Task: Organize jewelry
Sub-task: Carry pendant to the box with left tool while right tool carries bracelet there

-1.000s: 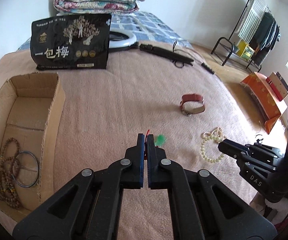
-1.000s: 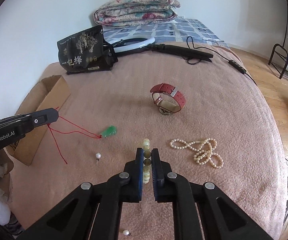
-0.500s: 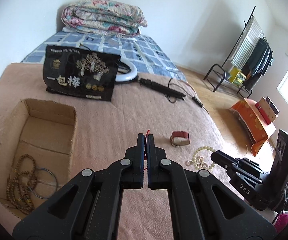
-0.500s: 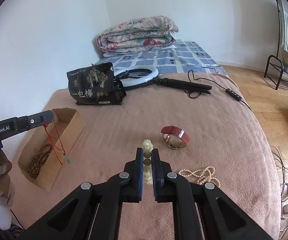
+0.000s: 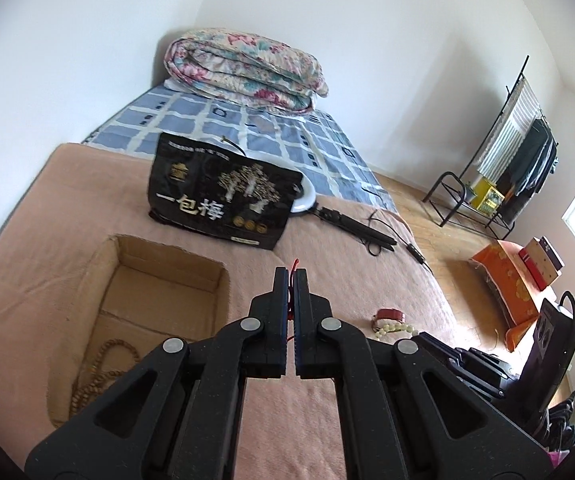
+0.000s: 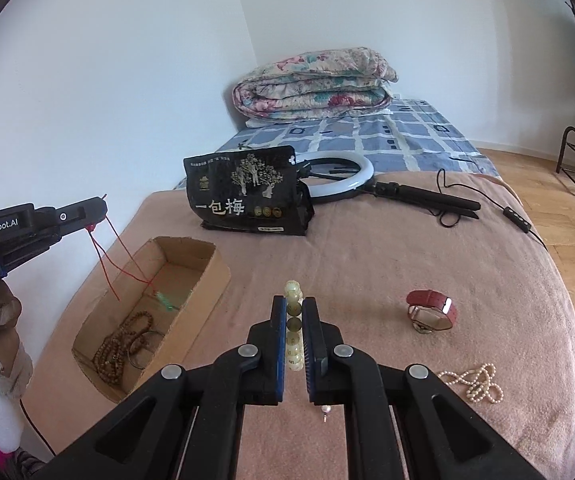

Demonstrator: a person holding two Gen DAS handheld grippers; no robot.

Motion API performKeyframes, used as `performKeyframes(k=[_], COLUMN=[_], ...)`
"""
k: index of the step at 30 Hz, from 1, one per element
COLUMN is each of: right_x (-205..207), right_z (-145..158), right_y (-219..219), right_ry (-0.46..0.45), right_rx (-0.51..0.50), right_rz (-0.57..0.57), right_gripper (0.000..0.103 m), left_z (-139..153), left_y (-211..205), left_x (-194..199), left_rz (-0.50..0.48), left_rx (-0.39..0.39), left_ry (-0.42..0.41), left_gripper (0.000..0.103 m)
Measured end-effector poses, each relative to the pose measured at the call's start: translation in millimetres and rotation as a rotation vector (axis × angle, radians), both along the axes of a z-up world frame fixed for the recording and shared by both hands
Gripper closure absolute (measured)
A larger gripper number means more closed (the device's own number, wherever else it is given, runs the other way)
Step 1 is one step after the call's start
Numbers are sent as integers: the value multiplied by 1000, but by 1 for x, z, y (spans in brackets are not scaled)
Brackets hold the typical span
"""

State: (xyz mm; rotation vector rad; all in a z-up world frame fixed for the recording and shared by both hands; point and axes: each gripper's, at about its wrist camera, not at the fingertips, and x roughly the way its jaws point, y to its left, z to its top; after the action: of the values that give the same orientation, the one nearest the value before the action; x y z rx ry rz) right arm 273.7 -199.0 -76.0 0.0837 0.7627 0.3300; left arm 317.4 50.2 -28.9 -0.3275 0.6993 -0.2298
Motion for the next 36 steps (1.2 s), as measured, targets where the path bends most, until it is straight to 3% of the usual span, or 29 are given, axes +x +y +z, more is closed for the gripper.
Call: performKeyframes(k=[16, 33, 34, 35, 36], right_x=[7, 10, 10, 10, 9], right_z=[-9, -36, -39, -41, -42], right_y=[96, 152, 156, 158, 160], right_ry=[6, 67, 82, 92, 89], right_rx=[45, 55, 57, 53, 45], right_rz=[165, 283, 311, 321, 313], right_gripper=[98, 97, 94, 80, 70], left_z=[-25, -37, -39, -40, -41], left_y=[93, 111, 112, 112, 112], left_x=[22, 29, 30, 31, 33], left_rz=[114, 122, 124, 127, 131], left_rx=[6, 45, 40, 36, 34], left_ry=[72, 99, 111, 127, 137], left_gripper=[103, 103, 103, 98, 83])
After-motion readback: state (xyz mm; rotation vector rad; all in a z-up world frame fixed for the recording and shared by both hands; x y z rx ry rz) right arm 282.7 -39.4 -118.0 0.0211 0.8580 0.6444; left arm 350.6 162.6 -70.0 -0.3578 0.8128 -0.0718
